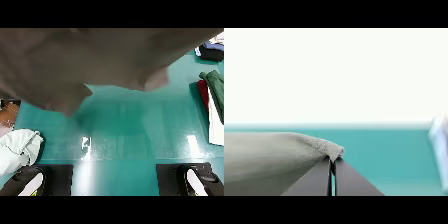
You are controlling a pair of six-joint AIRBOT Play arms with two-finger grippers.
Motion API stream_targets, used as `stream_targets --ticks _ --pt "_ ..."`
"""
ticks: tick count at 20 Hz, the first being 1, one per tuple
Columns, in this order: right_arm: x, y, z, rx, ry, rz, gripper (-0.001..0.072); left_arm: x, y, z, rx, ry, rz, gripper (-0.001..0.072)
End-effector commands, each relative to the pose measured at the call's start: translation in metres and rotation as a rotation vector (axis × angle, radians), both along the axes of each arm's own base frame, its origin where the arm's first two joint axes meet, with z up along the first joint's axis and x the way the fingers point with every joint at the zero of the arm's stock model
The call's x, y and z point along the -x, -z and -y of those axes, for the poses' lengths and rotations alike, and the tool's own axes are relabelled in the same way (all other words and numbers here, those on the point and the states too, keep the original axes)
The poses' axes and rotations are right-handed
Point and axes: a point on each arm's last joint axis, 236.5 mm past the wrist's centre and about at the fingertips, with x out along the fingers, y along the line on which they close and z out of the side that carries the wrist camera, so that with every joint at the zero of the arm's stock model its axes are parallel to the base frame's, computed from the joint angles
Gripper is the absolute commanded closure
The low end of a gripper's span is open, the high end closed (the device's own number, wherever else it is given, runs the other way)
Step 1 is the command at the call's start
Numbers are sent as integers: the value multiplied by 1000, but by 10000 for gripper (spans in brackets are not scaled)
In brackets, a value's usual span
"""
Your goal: Fold the shirts.
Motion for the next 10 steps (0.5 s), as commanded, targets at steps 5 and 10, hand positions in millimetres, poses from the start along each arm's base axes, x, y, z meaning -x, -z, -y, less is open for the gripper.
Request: stream_targets --ticks 5,10 --pt "78 -66 26 126 239 70 701 89 -64 30 59 141 229 676" --pt "17 22 54 -57 185 -366 701 -10 30 13 46 69 -81 676"
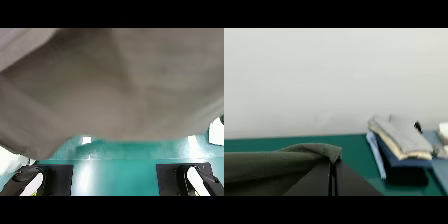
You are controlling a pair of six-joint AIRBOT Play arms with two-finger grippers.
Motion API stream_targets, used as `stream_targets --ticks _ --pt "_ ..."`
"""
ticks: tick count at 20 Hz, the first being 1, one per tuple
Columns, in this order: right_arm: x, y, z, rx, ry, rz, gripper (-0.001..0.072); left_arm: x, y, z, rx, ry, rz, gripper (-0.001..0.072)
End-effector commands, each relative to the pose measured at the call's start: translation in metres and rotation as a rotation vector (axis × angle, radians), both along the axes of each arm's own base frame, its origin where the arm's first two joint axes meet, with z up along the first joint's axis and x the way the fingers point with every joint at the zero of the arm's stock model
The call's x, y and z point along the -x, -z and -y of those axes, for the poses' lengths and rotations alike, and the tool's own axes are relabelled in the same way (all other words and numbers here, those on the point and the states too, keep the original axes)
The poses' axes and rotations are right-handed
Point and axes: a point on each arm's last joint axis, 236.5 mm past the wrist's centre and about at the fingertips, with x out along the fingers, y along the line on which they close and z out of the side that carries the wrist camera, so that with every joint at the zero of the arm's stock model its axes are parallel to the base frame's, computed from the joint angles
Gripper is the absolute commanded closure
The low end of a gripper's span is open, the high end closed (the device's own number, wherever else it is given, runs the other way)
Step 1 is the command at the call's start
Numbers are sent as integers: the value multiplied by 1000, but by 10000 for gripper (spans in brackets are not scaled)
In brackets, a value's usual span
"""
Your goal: Fold the shirts.
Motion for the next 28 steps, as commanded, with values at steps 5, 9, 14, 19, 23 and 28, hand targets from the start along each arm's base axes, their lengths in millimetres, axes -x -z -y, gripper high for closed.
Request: stream_targets --ticks 5,9,14,19,23,28 --pt "-89 223 26 -326 -85 -807 702 -148 223 -5 -48 27 -679 676" --pt "-132 342 10 -305 -118 -1117 702 -201 331 -8 -58 51 -948 676" --pt "-194 425 -12 -291 -156 -1161 701 -251 414 -14 -118 65 -1058 676" --pt "-246 436 -13 -290 -136 -1011 702 -304 427 -34 -83 -45 -950 676" --pt "-263 426 -11 -296 -127 -932 702 -330 427 -52 -92 -129 -869 676" --pt "-242 438 -41 -264 -185 -1042 702 -314 479 -67 -239 -144 -1024 676"
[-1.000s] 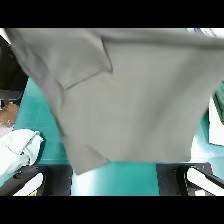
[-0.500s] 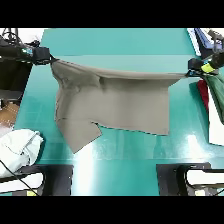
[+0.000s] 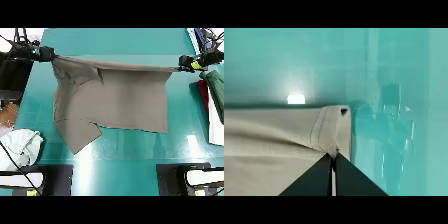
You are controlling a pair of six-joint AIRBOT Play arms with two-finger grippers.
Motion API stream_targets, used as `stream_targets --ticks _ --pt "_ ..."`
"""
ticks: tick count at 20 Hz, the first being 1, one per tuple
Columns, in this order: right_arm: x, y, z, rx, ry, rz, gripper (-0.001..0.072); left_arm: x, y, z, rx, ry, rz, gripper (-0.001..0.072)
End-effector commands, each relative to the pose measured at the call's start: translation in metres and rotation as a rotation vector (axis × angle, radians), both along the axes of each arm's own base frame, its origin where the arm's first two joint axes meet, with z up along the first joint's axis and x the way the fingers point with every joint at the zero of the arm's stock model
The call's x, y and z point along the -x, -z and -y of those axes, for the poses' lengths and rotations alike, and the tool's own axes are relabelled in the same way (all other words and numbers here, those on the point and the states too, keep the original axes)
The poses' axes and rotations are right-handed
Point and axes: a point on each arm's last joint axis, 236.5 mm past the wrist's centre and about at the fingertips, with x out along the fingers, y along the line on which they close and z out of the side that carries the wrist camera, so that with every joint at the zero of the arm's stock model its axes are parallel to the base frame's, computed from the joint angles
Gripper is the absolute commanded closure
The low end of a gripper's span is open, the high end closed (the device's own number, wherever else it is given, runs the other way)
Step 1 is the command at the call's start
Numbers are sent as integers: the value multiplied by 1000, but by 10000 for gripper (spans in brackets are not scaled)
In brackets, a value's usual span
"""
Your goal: Fold the shirts.
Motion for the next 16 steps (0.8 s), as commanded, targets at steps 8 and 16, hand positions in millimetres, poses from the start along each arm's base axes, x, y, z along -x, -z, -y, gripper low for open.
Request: stream_targets --ticks 8,16 --pt "73 84 -48 -34 -90 -323 701 85 83 -43 -266 82 -470 676" --pt "97 97 -90 -19 -198 -386 539 123 92 -54 -237 -48 -664 139"
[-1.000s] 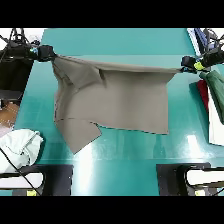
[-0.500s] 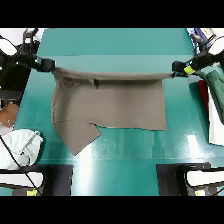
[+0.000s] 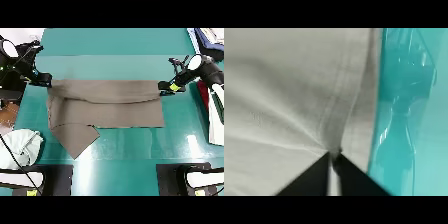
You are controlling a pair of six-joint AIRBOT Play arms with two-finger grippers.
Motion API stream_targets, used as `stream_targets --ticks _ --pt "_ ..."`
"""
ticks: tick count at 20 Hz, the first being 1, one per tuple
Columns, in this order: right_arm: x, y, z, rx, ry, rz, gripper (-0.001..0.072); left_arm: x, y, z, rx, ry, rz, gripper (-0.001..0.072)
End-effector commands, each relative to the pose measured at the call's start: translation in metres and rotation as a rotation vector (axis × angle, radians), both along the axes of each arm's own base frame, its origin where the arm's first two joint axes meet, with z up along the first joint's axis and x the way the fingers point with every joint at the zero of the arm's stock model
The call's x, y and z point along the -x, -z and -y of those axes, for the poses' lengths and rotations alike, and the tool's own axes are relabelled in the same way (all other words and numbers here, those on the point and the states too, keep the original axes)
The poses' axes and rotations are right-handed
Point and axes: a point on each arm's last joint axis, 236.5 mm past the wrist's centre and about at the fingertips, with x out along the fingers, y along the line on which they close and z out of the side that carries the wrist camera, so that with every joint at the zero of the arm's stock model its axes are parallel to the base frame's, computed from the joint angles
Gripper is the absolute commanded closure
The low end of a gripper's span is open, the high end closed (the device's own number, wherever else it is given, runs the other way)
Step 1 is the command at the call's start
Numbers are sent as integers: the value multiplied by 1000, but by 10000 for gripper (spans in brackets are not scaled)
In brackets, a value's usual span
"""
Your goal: Fold the shirts.
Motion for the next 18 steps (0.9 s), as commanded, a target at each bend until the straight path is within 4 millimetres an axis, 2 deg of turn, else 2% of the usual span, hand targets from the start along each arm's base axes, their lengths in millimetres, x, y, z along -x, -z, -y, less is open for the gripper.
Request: stream_targets --ticks 1,2,4,6,8,11,15,17,18 --pt "14 -1 -11 -1 -38 -36 284 21 4 -13 -43 -90 -96 165" --pt "18 -6 -9 2 -54 -38 243 27 4 -17 -60 -96 -118 166" --pt "24 -21 -1 2 -59 -26 245 36 4 -18 -62 -126 -133 165" --pt "28 -43 10 1 -44 11 246 56 7 -17 -60 -142 -134 166" --pt "27 -65 22 3 -12 71 246 90 17 -11 -39 -166 -139 166" --pt "25 -87 34 5 21 146 246 153 39 0 8 -256 -138 166" --pt "23 -94 33 6 15 174 246 220 67 19 82 -332 -164 166" --pt "23 -94 31 4 11 176 246 241 84 31 121 -340 -236 166" --pt "23 -93 31 6 10 175 246 243 90 39 156 -349 -245 166"
